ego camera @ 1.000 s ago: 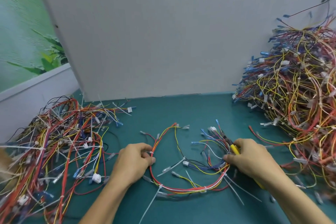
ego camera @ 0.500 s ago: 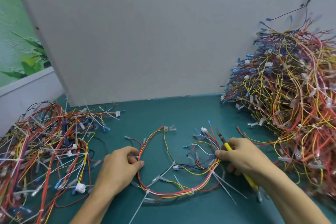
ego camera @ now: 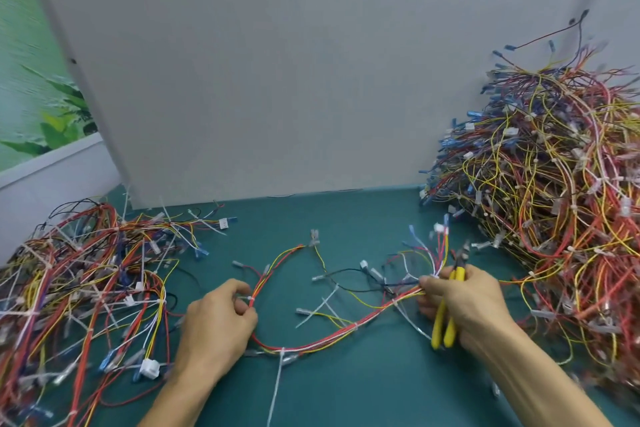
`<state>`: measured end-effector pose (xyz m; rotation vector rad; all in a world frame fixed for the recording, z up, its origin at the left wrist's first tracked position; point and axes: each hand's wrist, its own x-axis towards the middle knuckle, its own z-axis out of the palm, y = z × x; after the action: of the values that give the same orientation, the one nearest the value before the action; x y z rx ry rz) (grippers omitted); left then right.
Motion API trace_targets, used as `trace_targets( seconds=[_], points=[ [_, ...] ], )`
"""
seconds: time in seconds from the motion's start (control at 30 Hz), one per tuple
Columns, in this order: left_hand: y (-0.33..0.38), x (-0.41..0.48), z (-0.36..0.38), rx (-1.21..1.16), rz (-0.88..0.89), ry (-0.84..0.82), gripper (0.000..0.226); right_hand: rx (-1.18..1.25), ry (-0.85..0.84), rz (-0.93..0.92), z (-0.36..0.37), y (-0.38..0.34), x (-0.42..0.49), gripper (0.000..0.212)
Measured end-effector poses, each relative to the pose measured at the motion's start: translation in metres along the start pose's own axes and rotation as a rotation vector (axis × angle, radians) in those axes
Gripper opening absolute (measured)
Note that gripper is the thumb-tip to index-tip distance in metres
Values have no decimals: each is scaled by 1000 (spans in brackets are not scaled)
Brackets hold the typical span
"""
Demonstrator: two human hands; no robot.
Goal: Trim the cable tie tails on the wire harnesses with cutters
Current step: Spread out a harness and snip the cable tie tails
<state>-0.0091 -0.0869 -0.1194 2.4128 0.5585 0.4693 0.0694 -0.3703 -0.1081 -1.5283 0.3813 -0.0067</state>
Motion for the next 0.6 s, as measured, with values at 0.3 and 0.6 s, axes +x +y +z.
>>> trace_targets(
  seconds=[0.3,0.6],
  points=[
    [1,-2,0,44,50,-22,16,-310,-258,128,-9,-18,-8,23],
    [2,-2,0,94,63,-32,15,-305,-222,91,-45,-35,0,9]
  ],
)
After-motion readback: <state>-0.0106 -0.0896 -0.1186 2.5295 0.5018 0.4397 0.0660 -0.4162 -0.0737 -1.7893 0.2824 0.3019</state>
